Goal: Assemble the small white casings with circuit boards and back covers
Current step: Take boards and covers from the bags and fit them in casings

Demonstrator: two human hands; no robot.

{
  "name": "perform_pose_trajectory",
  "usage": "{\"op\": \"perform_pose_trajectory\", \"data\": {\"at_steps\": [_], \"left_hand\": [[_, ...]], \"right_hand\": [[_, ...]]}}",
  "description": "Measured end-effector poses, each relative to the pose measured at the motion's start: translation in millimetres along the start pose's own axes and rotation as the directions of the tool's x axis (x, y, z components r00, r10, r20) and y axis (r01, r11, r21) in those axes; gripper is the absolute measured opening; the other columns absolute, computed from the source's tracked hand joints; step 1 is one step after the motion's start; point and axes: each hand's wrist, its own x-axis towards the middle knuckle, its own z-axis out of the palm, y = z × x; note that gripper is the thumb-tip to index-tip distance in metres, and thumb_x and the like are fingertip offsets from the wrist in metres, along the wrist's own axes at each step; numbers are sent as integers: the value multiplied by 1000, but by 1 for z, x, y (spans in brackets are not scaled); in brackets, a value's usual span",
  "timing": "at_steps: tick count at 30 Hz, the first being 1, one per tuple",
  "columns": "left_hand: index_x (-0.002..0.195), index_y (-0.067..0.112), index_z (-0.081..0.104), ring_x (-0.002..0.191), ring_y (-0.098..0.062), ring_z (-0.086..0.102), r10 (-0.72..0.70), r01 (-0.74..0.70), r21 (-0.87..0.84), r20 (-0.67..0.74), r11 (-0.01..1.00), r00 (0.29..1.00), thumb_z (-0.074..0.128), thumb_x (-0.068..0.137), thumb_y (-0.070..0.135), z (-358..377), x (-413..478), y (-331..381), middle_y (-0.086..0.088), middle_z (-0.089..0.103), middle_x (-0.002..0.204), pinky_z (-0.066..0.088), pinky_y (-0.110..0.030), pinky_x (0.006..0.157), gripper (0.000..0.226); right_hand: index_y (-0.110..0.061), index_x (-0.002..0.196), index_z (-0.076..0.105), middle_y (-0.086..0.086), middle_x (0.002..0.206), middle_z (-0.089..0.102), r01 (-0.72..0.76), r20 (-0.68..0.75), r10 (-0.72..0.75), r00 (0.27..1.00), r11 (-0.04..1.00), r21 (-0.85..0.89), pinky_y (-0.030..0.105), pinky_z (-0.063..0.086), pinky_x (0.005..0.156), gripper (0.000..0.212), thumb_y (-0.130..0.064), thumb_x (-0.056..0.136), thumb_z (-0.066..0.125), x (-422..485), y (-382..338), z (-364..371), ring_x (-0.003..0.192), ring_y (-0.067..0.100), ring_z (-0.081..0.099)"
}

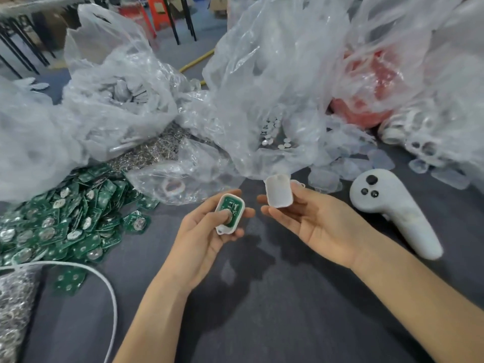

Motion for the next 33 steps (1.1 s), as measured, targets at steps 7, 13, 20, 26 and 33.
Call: {"op": "perform_pose_trajectory", "data": {"at_steps": [7,13,20,26,33], "left_hand": [[103,14,75,74,-22,71,-26,26,-25,-9,999,1000,53,79,8,1,1,2,-23,71,95,57,-23,64,33],[112,6,65,74,-23,71,-27,25,-50,-41,998,999,53,76,7,2,2,1,-24,70,96,57,-25,64,38],[113,6,63,73,-22,69,-10,7,-71,-53,997,999,52,76,7,2,2,2,-22,70,94,57,-25,65,39],[103,7,54,67,-23,67,-16,11,-82,-60,997,998,52,75,6,3,1,3,-24,70,94,56,-25,61,29],[107,9,56,72,-21,71,-40,35,-85,-58,996,998,56,76,8,-1,0,5,-24,71,99,57,-22,62,31]], "right_hand": [[6,100,71,26,108,67,-67,78,59,995,992,107,27,59,71,31,-15,79,63,-1,1,-1,97,33,69],[-23,109,73,4,99,68,202,45,-200,979,901,-383,22,54,71,35,-21,74,73,-1,-2,-4,82,13,67],[-43,120,58,-17,57,48,40,150,-505,850,-222,-974,18,30,53,78,-89,60,37,1,6,-15,60,1,48],[-45,112,64,-18,112,54,270,380,-298,876,-349,-897,2,27,87,56,1,82,54,0,-17,-22,101,-4,44],[-45,114,59,-31,133,45,359,398,-18,917,-397,-845,31,-6,114,46,-15,80,65,4,-10,-25,133,-16,-2]]}}
